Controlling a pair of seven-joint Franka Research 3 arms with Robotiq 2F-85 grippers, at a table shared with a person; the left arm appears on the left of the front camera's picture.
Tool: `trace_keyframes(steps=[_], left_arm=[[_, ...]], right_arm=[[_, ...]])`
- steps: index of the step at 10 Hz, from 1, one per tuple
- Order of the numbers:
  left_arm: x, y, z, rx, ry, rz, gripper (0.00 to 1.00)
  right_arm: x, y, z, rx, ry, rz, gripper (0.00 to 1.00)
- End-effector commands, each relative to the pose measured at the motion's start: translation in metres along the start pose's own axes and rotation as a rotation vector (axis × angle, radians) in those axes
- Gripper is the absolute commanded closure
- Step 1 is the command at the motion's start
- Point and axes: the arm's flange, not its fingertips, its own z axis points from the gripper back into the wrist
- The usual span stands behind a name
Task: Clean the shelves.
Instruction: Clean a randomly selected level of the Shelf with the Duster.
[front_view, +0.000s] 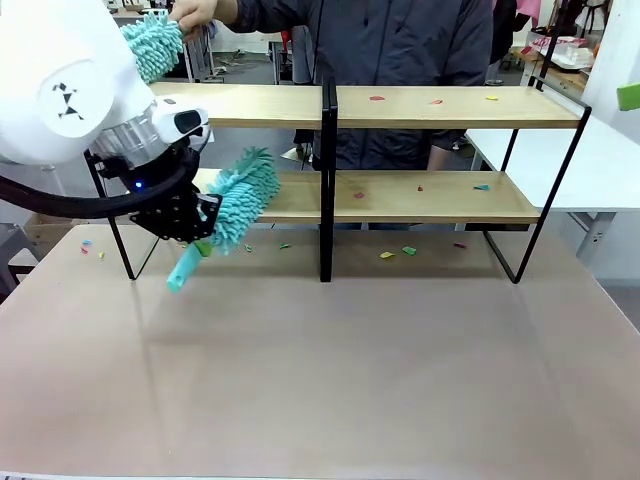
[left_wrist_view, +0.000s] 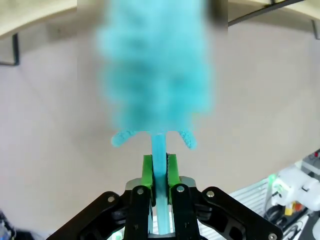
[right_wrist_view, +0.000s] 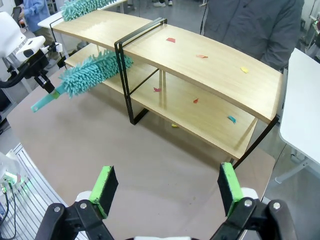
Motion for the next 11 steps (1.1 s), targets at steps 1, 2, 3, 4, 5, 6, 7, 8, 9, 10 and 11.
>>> trace_keyframes(steps=[1,2,3,4,5,6,7,8,9,10,11], left_arm=[[-0.005,0.013,0.017,0.096,0.045,0.088,0.88],[-0.009,0.022,0.023,0.142,0.011,0.148,0.88],[-0.013,0.031,0.026,0.194,-0.04,0.213,0.88],[-0.017,0.043,0.032,0.231,-0.092,0.261,0.88],[-0.022,0.053,0.039,0.278,-0.137,0.313,0.88],[-0.026,0.061,0.044,0.352,-0.143,0.347,0.88],[-0.03,0.067,0.05,0.393,-0.147,0.338,0.88],[-0.033,0.07,0.055,0.386,-0.156,0.317,0.88],[-0.035,0.07,0.058,0.377,-0.163,0.305,0.88],[-0.035,0.07,0.058,0.375,-0.155,0.29,0.88],[-0.035,0.069,0.057,0.382,-0.137,0.288,0.88]], right_arm=[[0.0,0.0,0.001,0.001,0.0,-0.001,0.0],[0.0,0.0,0.001,0.001,0.0,-0.001,0.0],[0.0,0.0,0.001,0.001,0.0,-0.001,0.0],[0.0,0.0,0.001,0.001,0.0,-0.001,0.0],[0.0,0.0,0.001,0.001,0.0,-0.001,0.0],[0.0,0.0,0.001,0.001,0.0,-0.001,0.0],[0.0,0.0,0.001,0.001,0.0,-0.001,0.0],[0.0,0.0,0.001,0.001,0.0,-0.001,0.0],[0.0,0.0,0.001,0.001,0.0,-0.001,0.0],[0.0,0.0,0.001,0.001,0.0,-0.001,0.0],[0.0,0.0,0.001,0.001,0.0,-0.001,0.0]])
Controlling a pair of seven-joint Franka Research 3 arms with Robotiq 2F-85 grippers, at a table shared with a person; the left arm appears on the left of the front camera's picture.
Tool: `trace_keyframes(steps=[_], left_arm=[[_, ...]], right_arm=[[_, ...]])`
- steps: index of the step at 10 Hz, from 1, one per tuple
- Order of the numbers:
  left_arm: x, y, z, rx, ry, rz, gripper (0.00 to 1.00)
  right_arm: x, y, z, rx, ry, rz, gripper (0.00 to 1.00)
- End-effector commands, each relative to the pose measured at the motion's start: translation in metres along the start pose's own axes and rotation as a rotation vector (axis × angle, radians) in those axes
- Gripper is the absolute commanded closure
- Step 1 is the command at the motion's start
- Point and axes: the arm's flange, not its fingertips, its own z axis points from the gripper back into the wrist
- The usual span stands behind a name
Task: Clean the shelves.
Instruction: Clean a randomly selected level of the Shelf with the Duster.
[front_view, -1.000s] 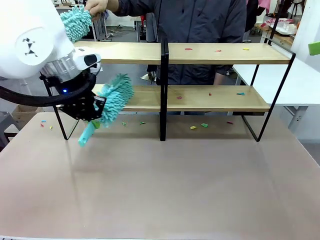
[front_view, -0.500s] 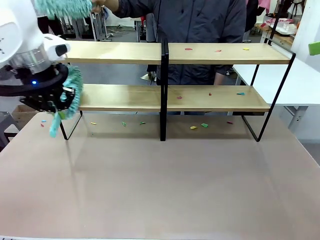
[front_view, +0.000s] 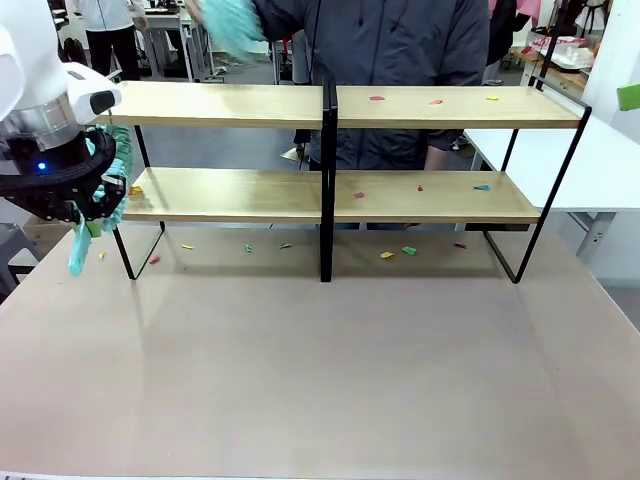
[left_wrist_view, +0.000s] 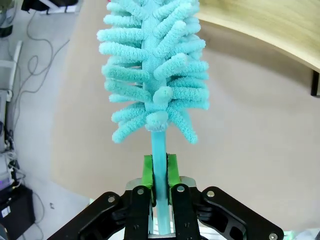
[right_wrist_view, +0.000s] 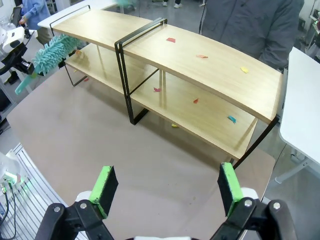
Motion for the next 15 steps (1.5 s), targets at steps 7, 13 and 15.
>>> trace_keyframes(steps=[7,13,15], left_arm=[[-0.022,0.013,0.02,-0.286,-0.099,-0.247,0.88],[-0.041,0.141,0.073,-0.564,0.235,-0.921,0.88],[-0.041,0.209,0.101,-0.744,0.193,-1.04,0.88]], right_arm=[[0.0,0.0,0.001,0.001,0.0,-0.001,0.0],[0.0,0.0,0.001,0.001,0.0,-0.001,0.0],[0.0,0.0,0.001,0.001,0.0,-0.001,0.0]])
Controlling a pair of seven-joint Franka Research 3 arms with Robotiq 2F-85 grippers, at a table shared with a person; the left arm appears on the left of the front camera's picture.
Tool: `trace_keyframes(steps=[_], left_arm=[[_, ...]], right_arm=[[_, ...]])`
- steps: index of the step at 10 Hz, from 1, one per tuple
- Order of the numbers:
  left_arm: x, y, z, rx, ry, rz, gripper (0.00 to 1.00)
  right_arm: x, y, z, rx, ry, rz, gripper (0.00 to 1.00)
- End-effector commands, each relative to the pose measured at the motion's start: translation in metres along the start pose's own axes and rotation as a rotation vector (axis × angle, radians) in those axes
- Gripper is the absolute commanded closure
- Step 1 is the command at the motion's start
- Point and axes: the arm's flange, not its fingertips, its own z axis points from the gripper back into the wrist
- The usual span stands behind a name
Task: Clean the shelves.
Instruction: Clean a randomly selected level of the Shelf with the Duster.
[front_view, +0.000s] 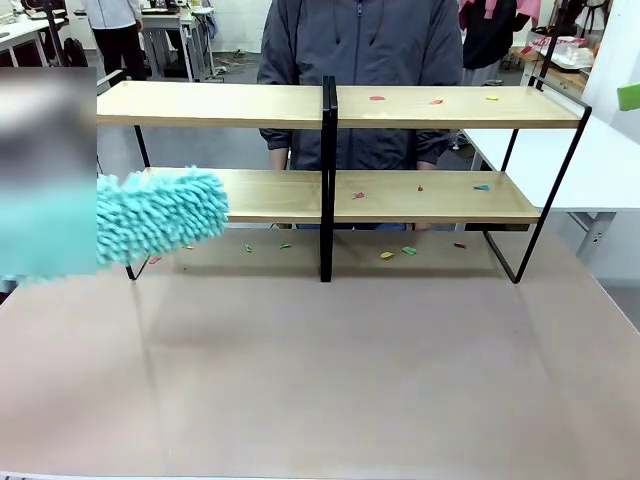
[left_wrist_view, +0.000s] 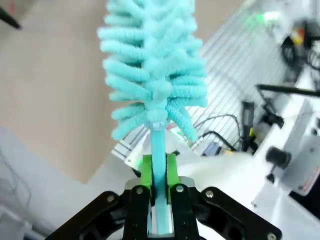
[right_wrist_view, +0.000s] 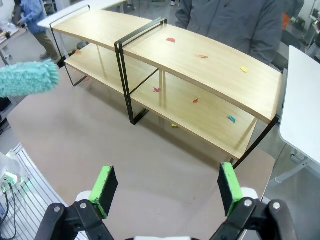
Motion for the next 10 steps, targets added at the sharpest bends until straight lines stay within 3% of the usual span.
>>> trace_keyframes(steps=[1,4,6,7,10], left_arm=[[-0.033,0.019,0.048,-0.106,-0.097,-0.087,0.88],[-0.08,0.053,0.093,-0.158,-0.35,-0.067,0.88],[-0.096,0.069,0.105,-0.157,-0.517,0.037,0.88],[-0.104,0.076,0.108,-0.182,-0.561,0.047,0.88],[-0.104,0.084,0.107,-0.205,-0.551,0.069,0.88]], right_arm=[[0.0,0.0,0.001,0.001,0.0,-0.001,0.0],[0.0,0.0,0.001,0.001,0.0,-0.001,0.0],[0.0,0.0,0.001,0.001,0.0,-0.001,0.0],[0.0,0.0,0.001,0.001,0.0,-0.001,0.0],[0.0,0.0,0.001,0.001,0.0,-0.001,0.0]])
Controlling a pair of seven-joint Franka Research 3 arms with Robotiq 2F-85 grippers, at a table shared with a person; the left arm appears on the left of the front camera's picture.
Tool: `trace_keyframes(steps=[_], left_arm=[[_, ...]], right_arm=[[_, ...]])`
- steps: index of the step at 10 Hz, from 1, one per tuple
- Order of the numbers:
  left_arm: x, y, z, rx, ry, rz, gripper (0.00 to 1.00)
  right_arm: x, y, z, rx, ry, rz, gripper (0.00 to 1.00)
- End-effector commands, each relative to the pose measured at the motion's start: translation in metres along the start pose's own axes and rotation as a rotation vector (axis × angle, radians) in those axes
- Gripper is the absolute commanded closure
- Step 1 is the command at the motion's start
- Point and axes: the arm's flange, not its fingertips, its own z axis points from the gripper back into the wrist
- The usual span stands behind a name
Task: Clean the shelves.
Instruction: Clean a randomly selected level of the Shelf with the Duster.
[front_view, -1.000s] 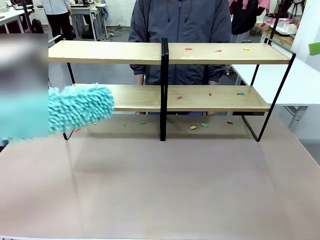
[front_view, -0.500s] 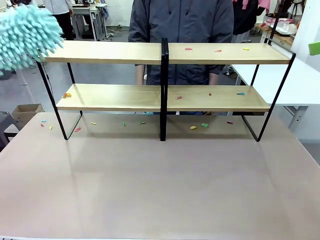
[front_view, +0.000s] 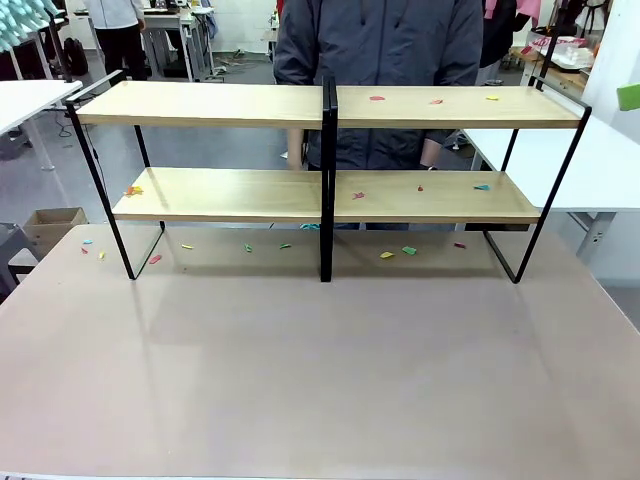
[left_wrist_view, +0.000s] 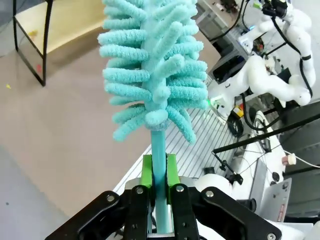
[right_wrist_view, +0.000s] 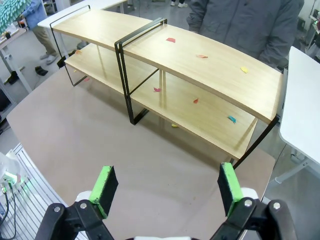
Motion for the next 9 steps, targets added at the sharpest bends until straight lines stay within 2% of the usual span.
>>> trace_keyframes(steps=[1,4,5,6,7,9], left_arm=[[0.003,-0.002,0.0,-0.012,0.026,-0.026,0.88],[0.01,0.002,-0.014,0.005,0.089,-0.002,0.88],[0.014,0.0,-0.028,0.012,0.146,-0.004,0.88],[0.025,-0.004,-0.055,0.071,0.228,0.034,0.88],[0.036,-0.011,-0.087,0.055,0.351,0.022,0.88],[0.052,-0.022,-0.137,0.149,0.438,0.082,0.88]], right_arm=[[0.0,0.0,0.001,0.001,0.0,-0.001,0.0],[0.0,0.0,0.001,0.001,0.0,-0.001,0.0],[0.0,0.0,0.001,0.001,0.0,-0.001,0.0],[0.0,0.0,0.001,0.001,0.0,-0.001,0.0],[0.0,0.0,0.001,0.001,0.0,-0.001,0.0],[0.0,0.0,0.001,0.001,0.0,-0.001,0.0]])
